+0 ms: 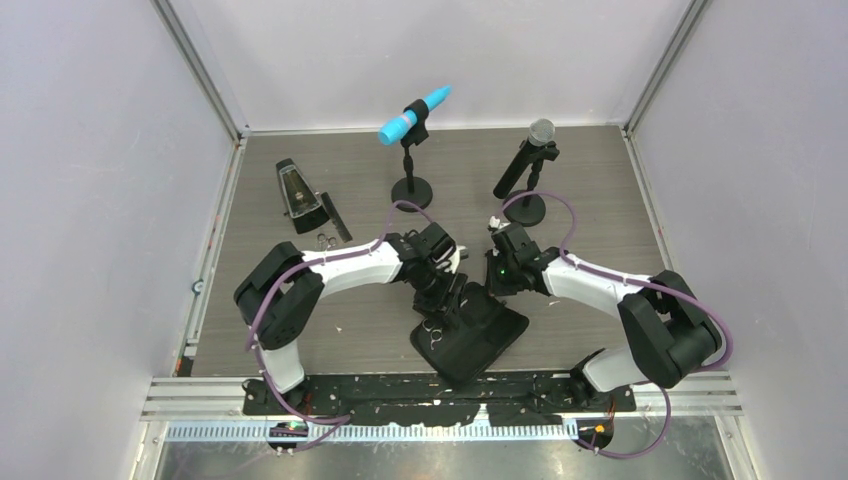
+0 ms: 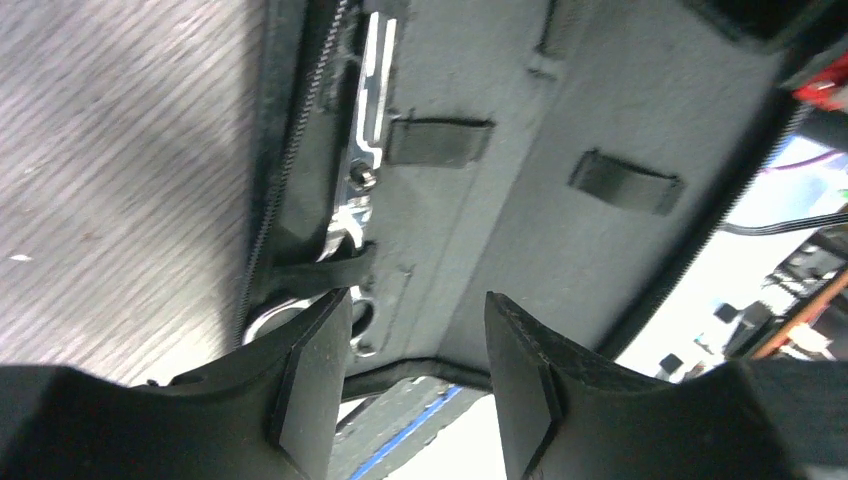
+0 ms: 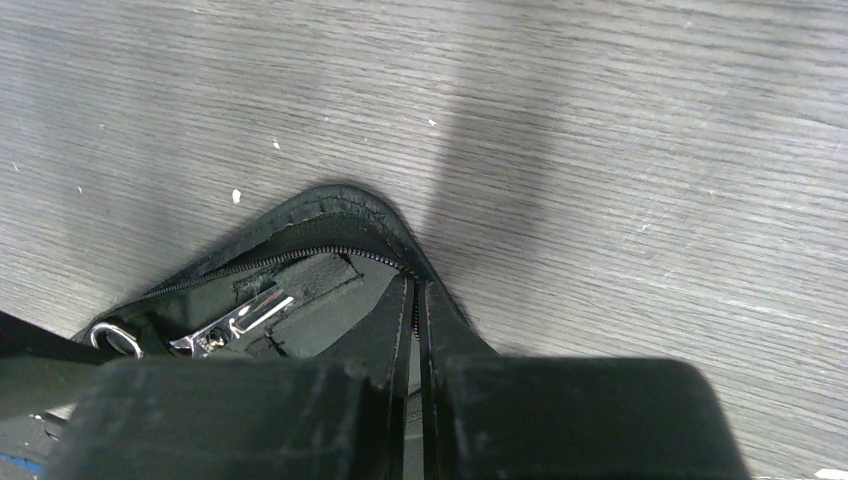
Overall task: Sort the hair-cutting tools
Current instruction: Place the scissors in the hairdressing tool bag.
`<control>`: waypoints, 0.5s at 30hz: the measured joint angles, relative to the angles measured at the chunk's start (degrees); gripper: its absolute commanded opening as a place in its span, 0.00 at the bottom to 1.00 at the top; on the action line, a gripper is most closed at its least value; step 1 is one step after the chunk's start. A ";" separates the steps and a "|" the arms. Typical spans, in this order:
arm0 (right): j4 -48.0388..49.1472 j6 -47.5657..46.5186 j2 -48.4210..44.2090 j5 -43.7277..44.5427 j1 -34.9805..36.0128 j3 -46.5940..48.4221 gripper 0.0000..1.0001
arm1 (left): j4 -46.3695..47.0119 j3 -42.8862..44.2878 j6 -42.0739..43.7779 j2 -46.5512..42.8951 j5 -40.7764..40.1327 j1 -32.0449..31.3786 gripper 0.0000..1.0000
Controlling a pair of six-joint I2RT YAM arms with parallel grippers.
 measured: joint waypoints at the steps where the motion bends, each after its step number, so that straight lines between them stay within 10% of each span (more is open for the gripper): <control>1: 0.33 0.59 0.00 0.11 0.00 -0.22 0.05 | 0.90 -0.02 -0.74 0.04 0.66 -0.07 0.55; 7: 2.64 2.54 -0.02 0.09 0.00 -1.01 0.10 | 4.00 -0.02 -4.70 0.00 2.62 -0.35 0.58; 12: 3.21 1.64 -0.11 -0.09 0.02 -0.48 0.48 | 3.80 -0.92 -5.95 -3.37 -0.79 0.79 0.58; 15: 1.31 0.22 -1.51 1.03 0.02 1.20 0.54 | 2.71 -3.08 -5.62 -8.24 -4.15 3.87 0.57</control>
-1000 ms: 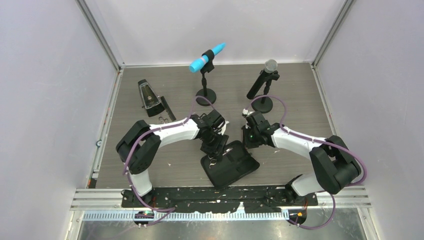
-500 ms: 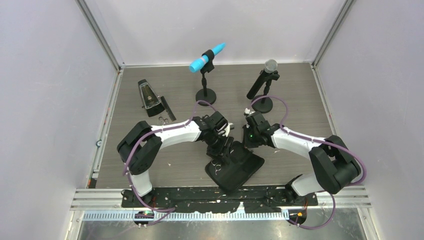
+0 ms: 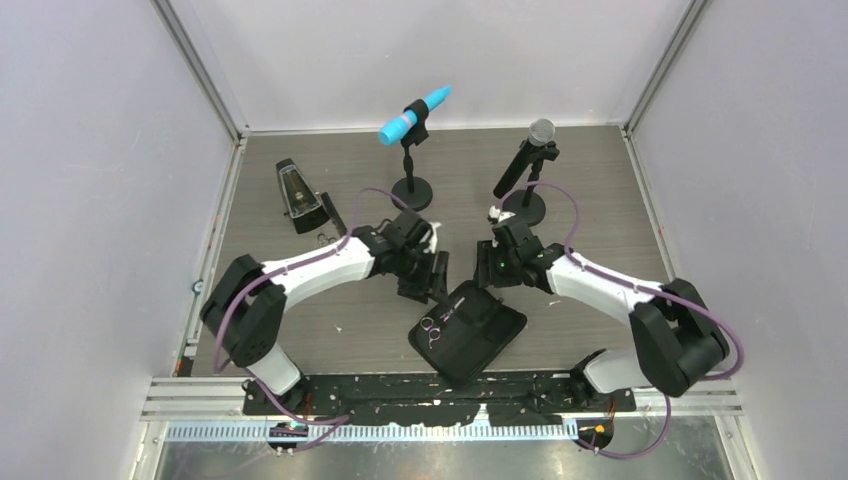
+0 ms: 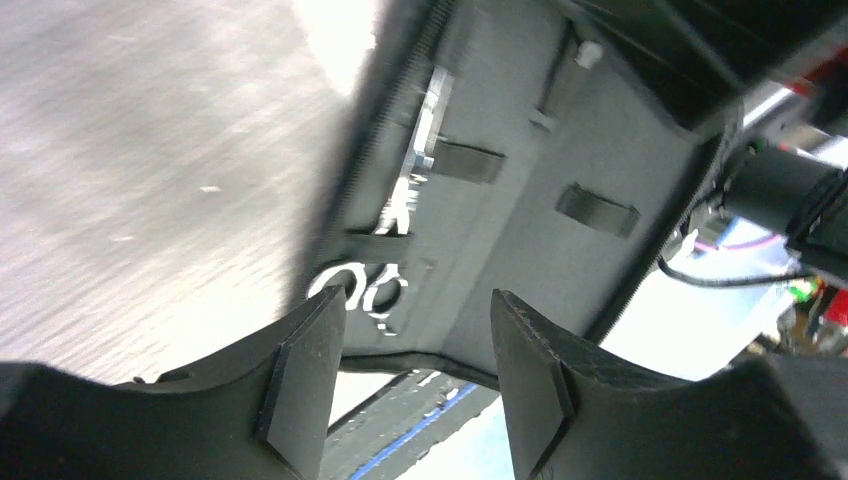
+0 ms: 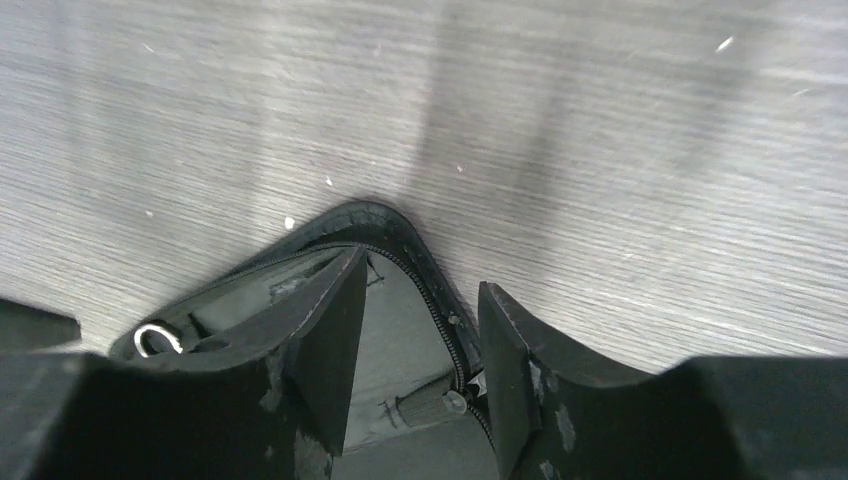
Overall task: Sort the hair-cutting tools
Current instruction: Place the scissors in the hairdressing tool bag, then move the hairdressing tool bag to the center of the board.
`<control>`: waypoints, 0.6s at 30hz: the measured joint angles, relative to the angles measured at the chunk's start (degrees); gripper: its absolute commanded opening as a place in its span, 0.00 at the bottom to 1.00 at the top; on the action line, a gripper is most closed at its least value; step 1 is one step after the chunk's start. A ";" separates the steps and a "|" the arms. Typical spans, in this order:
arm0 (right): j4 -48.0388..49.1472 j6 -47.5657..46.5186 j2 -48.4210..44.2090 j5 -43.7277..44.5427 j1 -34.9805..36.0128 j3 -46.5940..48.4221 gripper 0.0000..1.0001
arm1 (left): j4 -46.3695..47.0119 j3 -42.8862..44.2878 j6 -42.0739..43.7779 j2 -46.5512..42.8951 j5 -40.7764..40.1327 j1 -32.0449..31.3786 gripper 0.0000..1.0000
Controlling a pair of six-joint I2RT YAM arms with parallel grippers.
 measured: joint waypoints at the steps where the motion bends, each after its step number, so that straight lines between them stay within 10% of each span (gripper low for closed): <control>1: -0.92 -0.59 -1.03 0.70 0.00 0.63 0.55 | -0.57 -0.39 0.33 -1.25 -1.03 1.20 0.56; 18: -8.83 0.96 -7.96 0.37 0.35 -3.39 0.34 | -3.54 2.23 4.20 6.49 -3.82 4.96 0.44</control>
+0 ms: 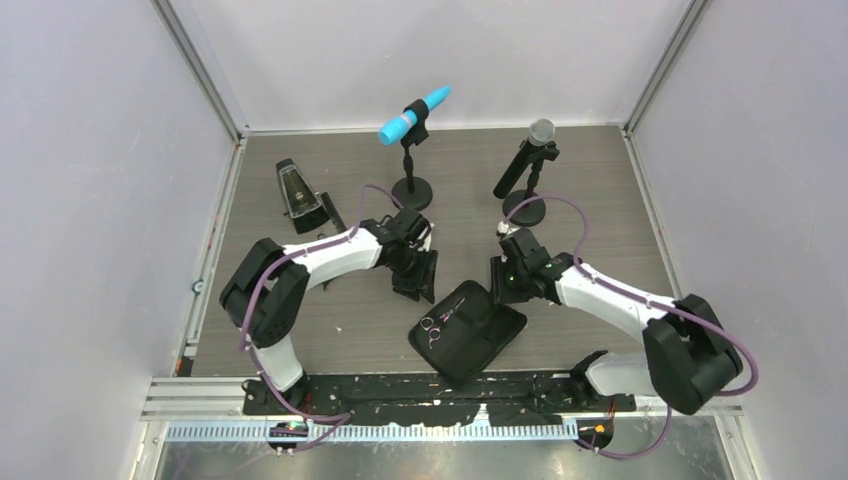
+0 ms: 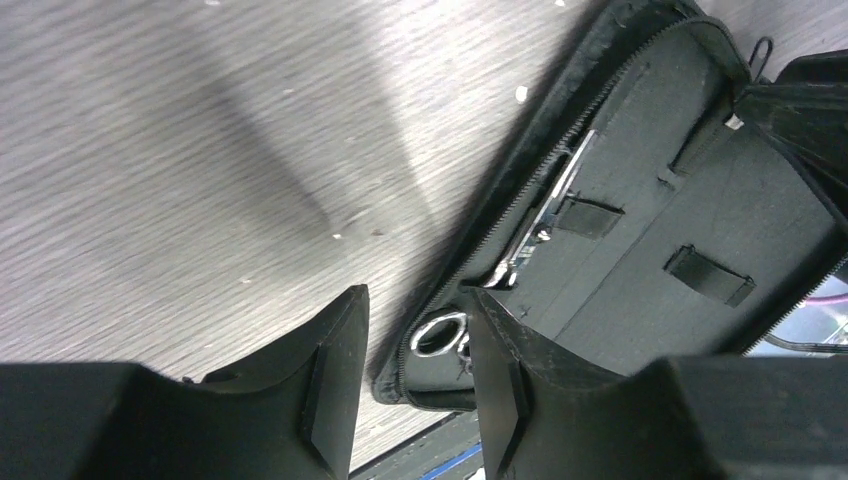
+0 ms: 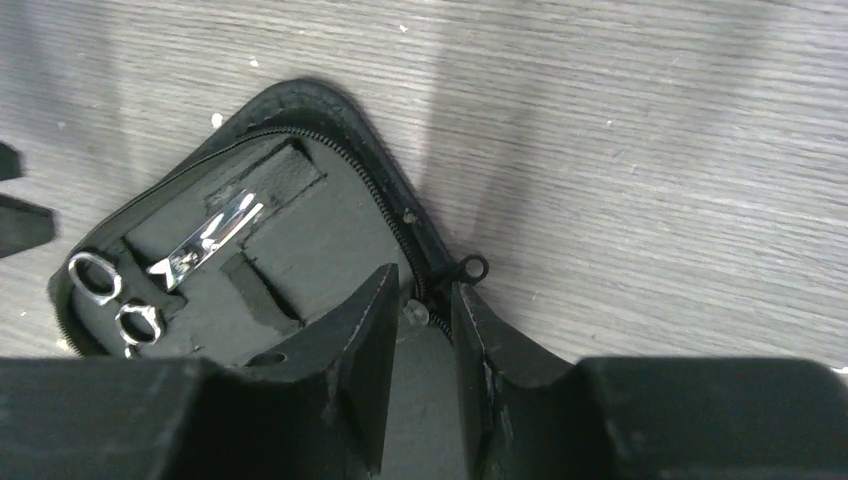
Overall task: Sort the hair-cutting tools
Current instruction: Move the hairdressing tool bag to the center of the board.
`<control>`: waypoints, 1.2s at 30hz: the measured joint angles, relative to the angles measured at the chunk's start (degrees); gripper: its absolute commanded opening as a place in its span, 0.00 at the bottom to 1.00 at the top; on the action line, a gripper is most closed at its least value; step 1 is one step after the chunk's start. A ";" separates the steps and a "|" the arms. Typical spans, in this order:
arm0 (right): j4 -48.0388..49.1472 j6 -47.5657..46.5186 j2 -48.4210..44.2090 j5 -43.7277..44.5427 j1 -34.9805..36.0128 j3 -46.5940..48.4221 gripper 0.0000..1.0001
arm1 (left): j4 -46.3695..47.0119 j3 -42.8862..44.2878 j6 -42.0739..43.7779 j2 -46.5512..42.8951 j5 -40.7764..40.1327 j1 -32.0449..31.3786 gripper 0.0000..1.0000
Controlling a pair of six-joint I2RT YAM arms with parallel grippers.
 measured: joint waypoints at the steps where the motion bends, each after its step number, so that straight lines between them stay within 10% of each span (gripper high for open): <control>1: 0.37 0.00 1.29 -0.17 0.00 0.00 0.34 | 0.50 -0.50 -0.02 -0.46 -0.24 0.52 0.44; 17: 12.39 -10.75 24.87 -1.73 0.04 18.62 0.48 | -2.89 -7.17 4.42 -14.51 -11.69 26.64 0.47; 36: 22.93 -11.54 -0.48 -10.62 0.04 0.85 0.59 | -9.14 1.57 5.40 -0.87 -22.75 37.75 0.47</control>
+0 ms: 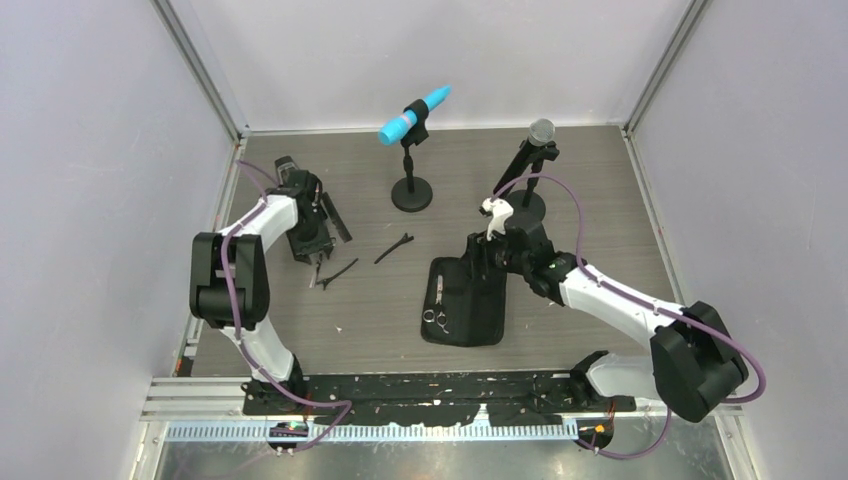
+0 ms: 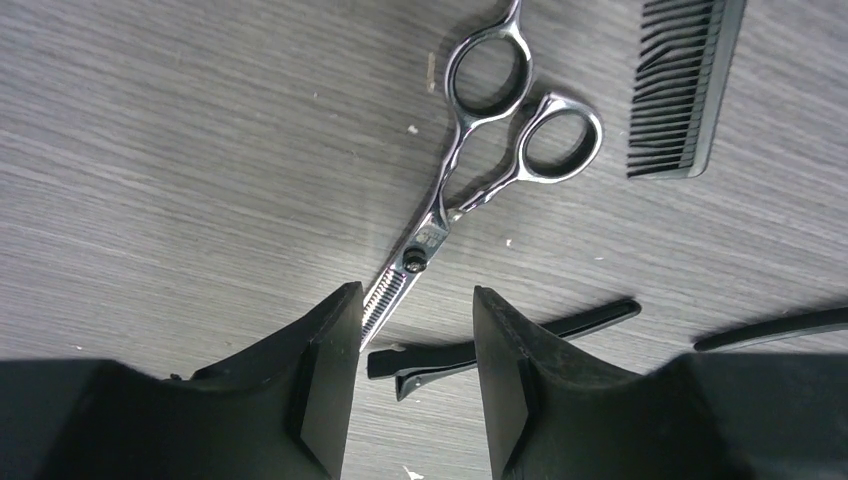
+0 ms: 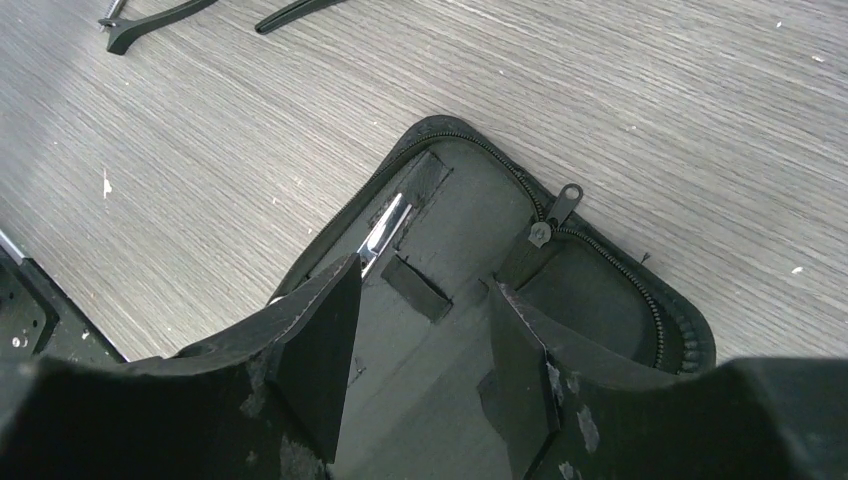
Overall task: Sort the hair-cutting tools
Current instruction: Move the hairdressing tool bag to the center of the board.
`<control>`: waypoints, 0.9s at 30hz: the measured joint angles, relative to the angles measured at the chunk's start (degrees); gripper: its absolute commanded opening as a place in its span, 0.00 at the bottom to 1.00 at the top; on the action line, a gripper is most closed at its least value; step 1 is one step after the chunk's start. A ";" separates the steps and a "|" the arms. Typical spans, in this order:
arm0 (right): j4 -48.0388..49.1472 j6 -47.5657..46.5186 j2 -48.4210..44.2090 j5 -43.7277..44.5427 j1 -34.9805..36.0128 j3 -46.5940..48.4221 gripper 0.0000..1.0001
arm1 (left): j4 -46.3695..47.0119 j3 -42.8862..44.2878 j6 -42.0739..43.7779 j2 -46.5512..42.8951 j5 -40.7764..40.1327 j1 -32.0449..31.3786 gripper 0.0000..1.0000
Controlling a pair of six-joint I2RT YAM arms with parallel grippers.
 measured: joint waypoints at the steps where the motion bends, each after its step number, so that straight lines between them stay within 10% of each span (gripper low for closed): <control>1: 0.04 0.07 -0.37 -0.07 0.00 -0.22 0.59 | -0.33 0.61 -0.09 0.31 0.04 0.00 0.47; 14: 2.14 1.68 -8.17 -1.31 0.00 -5.46 0.59 | 4.15 -6.16 -0.85 -7.41 6.88 1.25 0.51; 21: 2.16 2.40 -11.56 -1.57 0.00 -8.11 0.59 | 15.98 -13.94 -4.00 -17.31 12.81 8.79 0.79; 27: 1.92 2.80 -14.62 -1.55 0.00 -9.86 0.59 | 21.42 -16.37 -7.02 -16.39 14.97 9.42 0.83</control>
